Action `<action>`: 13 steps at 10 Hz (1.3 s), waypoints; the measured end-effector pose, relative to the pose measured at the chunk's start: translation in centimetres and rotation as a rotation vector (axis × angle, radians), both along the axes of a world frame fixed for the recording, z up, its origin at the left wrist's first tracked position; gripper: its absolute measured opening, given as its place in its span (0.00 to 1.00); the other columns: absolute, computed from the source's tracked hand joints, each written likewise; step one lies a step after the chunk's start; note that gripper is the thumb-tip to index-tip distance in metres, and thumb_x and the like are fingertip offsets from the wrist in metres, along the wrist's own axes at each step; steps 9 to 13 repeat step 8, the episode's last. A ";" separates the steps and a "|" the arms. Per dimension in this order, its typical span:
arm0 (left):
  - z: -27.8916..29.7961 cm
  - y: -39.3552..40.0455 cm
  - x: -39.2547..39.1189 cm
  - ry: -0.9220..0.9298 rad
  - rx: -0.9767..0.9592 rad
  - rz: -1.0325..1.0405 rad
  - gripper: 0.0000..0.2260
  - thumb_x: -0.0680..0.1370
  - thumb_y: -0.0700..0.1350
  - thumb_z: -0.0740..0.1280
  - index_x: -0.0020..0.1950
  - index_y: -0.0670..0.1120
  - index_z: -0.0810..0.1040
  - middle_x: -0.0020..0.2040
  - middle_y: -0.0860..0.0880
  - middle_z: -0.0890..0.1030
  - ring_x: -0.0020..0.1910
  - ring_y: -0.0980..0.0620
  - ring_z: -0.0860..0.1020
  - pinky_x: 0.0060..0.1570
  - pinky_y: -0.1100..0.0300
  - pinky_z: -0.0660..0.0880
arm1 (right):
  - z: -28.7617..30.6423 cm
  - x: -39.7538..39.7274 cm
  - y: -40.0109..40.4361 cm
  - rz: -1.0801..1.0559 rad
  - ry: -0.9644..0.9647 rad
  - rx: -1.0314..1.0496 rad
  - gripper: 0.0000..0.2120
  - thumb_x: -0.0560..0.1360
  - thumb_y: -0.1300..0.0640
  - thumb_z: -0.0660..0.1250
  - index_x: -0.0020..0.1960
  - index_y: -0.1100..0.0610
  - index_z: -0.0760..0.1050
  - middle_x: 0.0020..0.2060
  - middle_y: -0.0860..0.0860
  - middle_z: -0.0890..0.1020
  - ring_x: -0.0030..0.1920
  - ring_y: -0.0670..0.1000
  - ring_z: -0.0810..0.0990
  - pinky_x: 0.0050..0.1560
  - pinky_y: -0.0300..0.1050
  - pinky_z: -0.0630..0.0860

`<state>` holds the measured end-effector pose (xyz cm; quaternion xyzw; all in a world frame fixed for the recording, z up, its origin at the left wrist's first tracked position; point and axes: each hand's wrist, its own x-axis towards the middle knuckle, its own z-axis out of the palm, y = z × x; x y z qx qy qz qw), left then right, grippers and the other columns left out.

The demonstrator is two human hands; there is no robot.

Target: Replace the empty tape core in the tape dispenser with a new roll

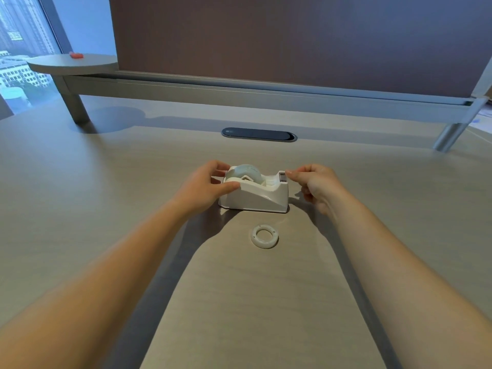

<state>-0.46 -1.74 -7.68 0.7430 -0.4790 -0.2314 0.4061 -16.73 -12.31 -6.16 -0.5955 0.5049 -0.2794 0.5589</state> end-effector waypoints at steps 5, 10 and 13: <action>-0.1 -0.3 -0.3 0.014 -0.008 0.013 0.15 0.73 0.44 0.63 0.59 0.44 0.69 0.63 0.43 0.73 0.52 0.50 0.71 0.52 0.55 0.70 | -1.0 -0.4 0.4 0.059 -0.069 0.321 0.09 0.72 0.59 0.65 0.36 0.61 0.68 0.32 0.54 0.72 0.30 0.46 0.70 0.21 0.36 0.76; 0.4 0.2 -0.9 -0.004 0.042 0.041 0.21 0.74 0.46 0.63 0.65 0.45 0.64 0.67 0.44 0.70 0.57 0.49 0.71 0.58 0.52 0.70 | -1.0 -0.8 0.7 -0.043 0.149 -0.087 0.08 0.72 0.56 0.67 0.43 0.59 0.69 0.48 0.58 0.77 0.44 0.56 0.78 0.38 0.47 0.79; 0.4 0.2 -0.9 -0.004 0.042 0.041 0.21 0.74 0.46 0.63 0.65 0.45 0.64 0.67 0.44 0.70 0.57 0.49 0.71 0.58 0.52 0.70 | -1.0 -0.8 0.7 -0.043 0.149 -0.087 0.08 0.72 0.56 0.67 0.43 0.59 0.69 0.48 0.58 0.77 0.44 0.56 0.78 0.38 0.47 0.79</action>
